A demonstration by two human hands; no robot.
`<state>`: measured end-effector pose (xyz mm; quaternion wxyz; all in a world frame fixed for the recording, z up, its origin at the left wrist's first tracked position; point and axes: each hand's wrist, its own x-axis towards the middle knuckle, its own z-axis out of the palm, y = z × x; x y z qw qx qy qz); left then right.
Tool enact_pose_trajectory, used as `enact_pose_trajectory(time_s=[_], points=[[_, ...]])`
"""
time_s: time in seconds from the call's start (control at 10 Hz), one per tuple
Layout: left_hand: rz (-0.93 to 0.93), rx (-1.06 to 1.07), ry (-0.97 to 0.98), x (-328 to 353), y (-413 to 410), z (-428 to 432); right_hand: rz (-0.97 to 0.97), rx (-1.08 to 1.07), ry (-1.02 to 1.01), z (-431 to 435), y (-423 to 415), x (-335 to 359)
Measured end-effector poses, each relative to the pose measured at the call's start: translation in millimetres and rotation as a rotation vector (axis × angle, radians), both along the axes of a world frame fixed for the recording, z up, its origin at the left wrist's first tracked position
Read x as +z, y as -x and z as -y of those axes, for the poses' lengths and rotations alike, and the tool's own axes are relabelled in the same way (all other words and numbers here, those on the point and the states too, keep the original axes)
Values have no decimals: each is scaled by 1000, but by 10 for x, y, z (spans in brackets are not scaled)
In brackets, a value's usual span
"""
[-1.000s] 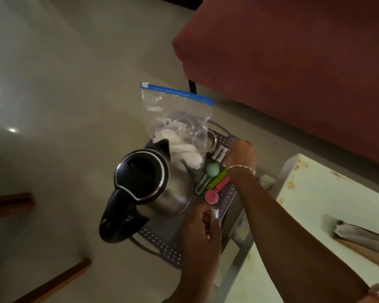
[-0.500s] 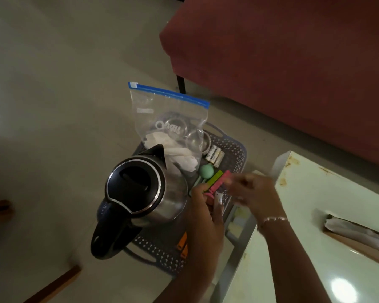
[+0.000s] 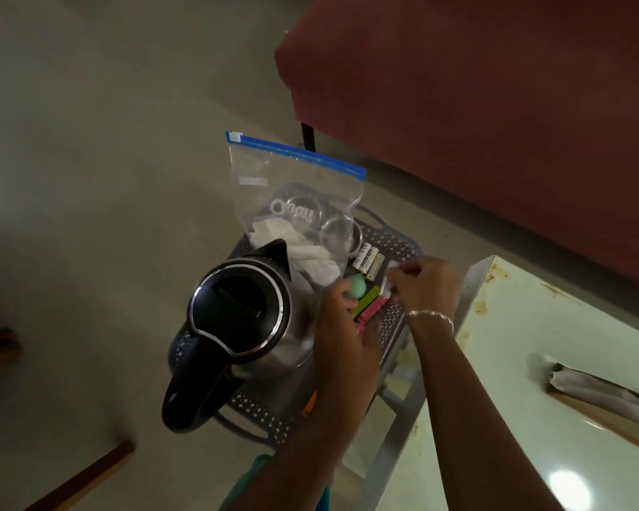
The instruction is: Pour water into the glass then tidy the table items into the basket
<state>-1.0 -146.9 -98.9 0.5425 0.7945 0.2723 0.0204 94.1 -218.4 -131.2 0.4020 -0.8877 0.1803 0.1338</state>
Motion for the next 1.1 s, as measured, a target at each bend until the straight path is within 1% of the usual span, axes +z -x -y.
enact_pose_trajectory(time_s=[0.1, 0.2, 0.3, 0.4, 0.5, 0.6, 0.7, 0.8, 0.9, 1.0, 1.1], points=[[-71, -40, 2, -61, 268, -20, 17, 72, 327, -127, -285, -175], [-106, -28, 11, -113, 406, -42, -21, 119, 407, -224, -386, -286], [-102, -67, -15, -144, 494, -46, -63, 141, 452, -310, -443, -429], [-97, -112, -39, -164, 526, -59, -72, 133, 456, -336, -477, -478], [-30, -187, -148, -209, 595, -91, -85, 106, 420, -318, -487, -437], [40, -229, -254, -253, 645, -108, -9, 98, 373, -260, -422, -354], [104, -248, -411, -341, 690, -74, 269, 193, 279, -86, -86, -266], [109, -244, -379, -326, 711, -25, 359, 289, 250, 74, 291, -242], [97, -350, -462, -339, 782, 37, 326, 383, 287, 382, 784, -201], [46, -462, -602, -382, 877, 85, 318, 408, 358, 645, 1035, -171], [-97, -610, -688, -243, 1039, 262, 290, 426, 435, 1011, 1325, -44]])
